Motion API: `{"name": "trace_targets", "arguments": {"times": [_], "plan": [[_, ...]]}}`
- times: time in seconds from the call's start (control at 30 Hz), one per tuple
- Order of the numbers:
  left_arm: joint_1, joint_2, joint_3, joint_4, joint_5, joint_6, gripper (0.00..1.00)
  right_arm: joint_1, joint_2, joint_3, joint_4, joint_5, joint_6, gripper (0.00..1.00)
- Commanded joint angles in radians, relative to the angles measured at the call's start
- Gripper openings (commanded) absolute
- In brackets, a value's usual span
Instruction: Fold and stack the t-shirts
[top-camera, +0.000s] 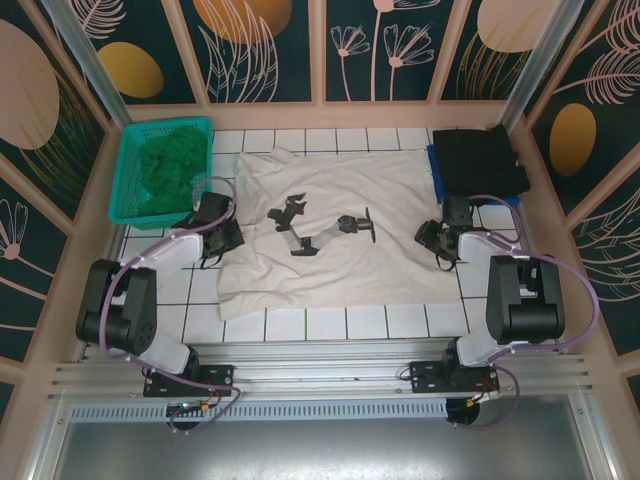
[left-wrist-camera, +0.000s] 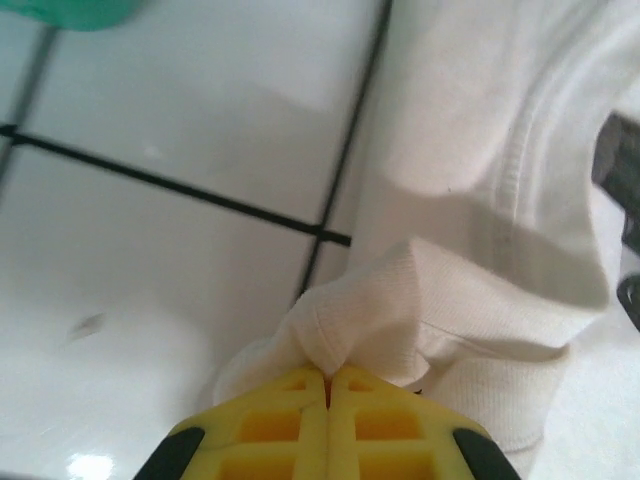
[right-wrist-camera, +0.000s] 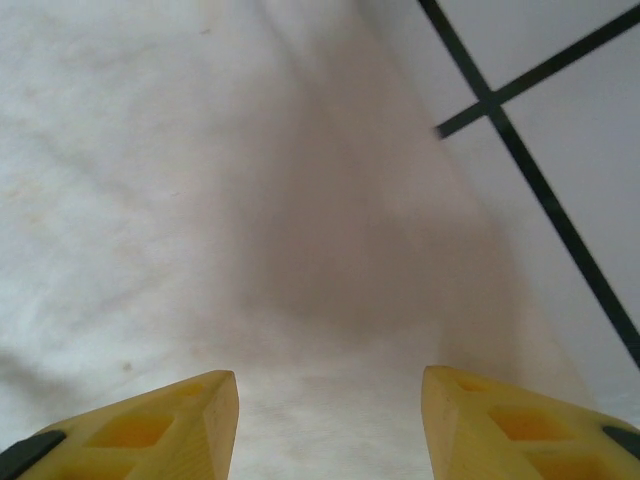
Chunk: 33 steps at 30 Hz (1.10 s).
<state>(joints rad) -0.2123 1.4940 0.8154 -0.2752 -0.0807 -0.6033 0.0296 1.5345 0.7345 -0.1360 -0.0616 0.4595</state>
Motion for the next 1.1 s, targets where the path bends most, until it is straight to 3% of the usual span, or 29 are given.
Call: {"name": "trace_targets", "arguments": {"times": [0.0,0.07,0.13,0.23,0.33,0.47,0.77,0.93,1.07], "plan": [[0.047,-0.102,-0.074,-0.104,-0.102,-0.080,0.00,-0.015,-0.011,-0.027,0.020,-0.013,0.018,0.51],[0.062,-0.150,-0.116,-0.111,-0.117,-0.109,0.00,-0.019,-0.013,-0.035,0.025,-0.020,0.016,0.51],[0.064,-0.174,-0.157,-0.099,-0.102,-0.125,0.15,-0.022,-0.017,-0.042,0.030,-0.030,0.015,0.51],[0.064,-0.158,-0.172,-0.086,-0.069,-0.129,0.25,-0.019,-0.031,-0.038,0.027,-0.061,0.018,0.49],[0.063,-0.155,-0.141,-0.098,-0.055,-0.110,0.35,0.017,-0.063,-0.014,0.024,-0.073,0.017,0.47],[0.047,-0.157,-0.037,-0.113,-0.033,-0.035,0.40,0.099,-0.035,0.072,0.027,-0.054,-0.018,0.47],[-0.013,0.118,0.261,-0.086,-0.006,0.058,0.47,0.156,0.365,0.490,-0.005,0.013,-0.127,0.46],[-0.012,0.255,0.378,-0.079,0.022,0.081,0.47,0.176,0.596,0.731,-0.102,0.016,-0.169,0.33],[-0.012,0.319,0.444,-0.097,0.004,0.107,0.48,0.162,0.662,0.780,-0.176,0.070,-0.155,0.28]]}}
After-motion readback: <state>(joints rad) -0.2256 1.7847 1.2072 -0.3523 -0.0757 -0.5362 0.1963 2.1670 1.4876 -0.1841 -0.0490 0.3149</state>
